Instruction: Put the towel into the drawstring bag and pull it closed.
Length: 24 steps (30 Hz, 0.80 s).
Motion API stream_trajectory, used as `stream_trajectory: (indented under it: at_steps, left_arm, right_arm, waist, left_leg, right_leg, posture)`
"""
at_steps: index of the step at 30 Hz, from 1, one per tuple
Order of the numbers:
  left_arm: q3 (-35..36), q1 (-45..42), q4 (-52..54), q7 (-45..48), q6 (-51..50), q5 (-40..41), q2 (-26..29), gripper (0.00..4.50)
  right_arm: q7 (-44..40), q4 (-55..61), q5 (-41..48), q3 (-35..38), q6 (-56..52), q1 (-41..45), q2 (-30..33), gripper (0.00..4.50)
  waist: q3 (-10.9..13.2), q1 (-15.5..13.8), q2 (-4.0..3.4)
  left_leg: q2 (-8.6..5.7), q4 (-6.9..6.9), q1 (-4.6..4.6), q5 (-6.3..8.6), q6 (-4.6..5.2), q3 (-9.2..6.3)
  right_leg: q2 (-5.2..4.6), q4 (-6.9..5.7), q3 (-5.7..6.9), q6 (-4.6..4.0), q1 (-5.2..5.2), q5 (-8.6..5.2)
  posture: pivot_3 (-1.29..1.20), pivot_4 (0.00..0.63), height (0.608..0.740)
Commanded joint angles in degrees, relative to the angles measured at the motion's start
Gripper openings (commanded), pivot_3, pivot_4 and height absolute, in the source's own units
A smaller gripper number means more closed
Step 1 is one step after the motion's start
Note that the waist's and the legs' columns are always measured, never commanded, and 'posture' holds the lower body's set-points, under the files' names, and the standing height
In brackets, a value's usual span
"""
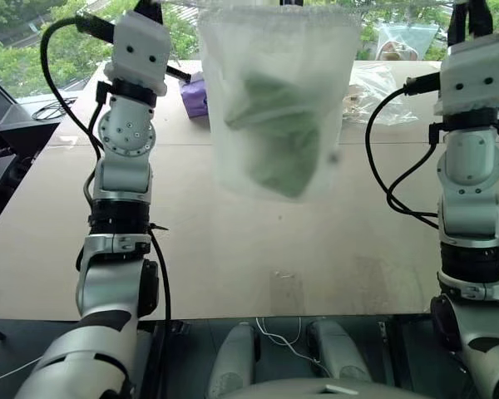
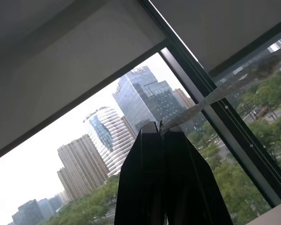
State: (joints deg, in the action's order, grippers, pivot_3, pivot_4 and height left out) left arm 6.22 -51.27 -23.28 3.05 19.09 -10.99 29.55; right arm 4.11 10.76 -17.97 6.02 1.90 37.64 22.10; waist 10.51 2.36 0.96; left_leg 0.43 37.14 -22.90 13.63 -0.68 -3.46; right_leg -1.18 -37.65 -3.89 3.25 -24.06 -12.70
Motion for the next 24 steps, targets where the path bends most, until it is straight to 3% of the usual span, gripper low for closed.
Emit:
stream_trajectory:
  at_steps: [1,10,19,24]
  left_arm:
    - [2.7,2.8,0.2,-2.3,-0.6,0.9,1.0,0.02]
    - [5.4,9.1,0.7,-4.1,-7.7,4.9,-1.4,0.02]
    - [14.5,10.4,-2.5,-13.3,-18.5,13.9,-4.2,0.02]
    - [15.5,10.8,-1.7,-14.8,-20.9,17.1,-5.0,0.02]
  right_arm:
    - [3.2,1.5,0.3,6.0,-0.2,-2.8,0.7,0.00]
    - [9.6,0.5,5.9,12.4,-6.8,-7.2,-6.0,0.00]
    - [23.6,0.9,19.4,26.8,-18.1,-6.3,-16.3,0.00]
    - [25.7,2.2,24.1,26.9,-21.0,-6.0,-17.8,0.00]
  waist:
    - [0.0,-0.1,0.00]
    - [0.0,0.0,0.00]
    - [0.0,0.0,0.00]
    - [0.0,0.0,0.00]
  left_leg:
    - [0.00,0.00,-0.02,0.00,0.00,0.00]
    - [0.00,0.06,0.03,0.00,0.00,-0.01]
    - [0.00,0.08,0.04,-0.01,0.00,-0.04]
    - [-0.01,0.08,0.05,-0.01,-0.01,-0.04]
  right_leg:
    - [-0.02,0.00,0.00,0.00,0.00,0.00]
    - [-0.01,-0.13,0.00,-0.01,0.00,0.00]
    - [-0.01,-0.21,0.00,-0.01,0.00,0.01]
    - [0.00,-0.22,0.00,-0.01,0.00,0.01]
  posture:
    - [0.00,0.150,0.740]
    - [0.00,0.150,0.740]
    - [0.00,0.150,0.740]
    - [0.00,0.150,0.740]
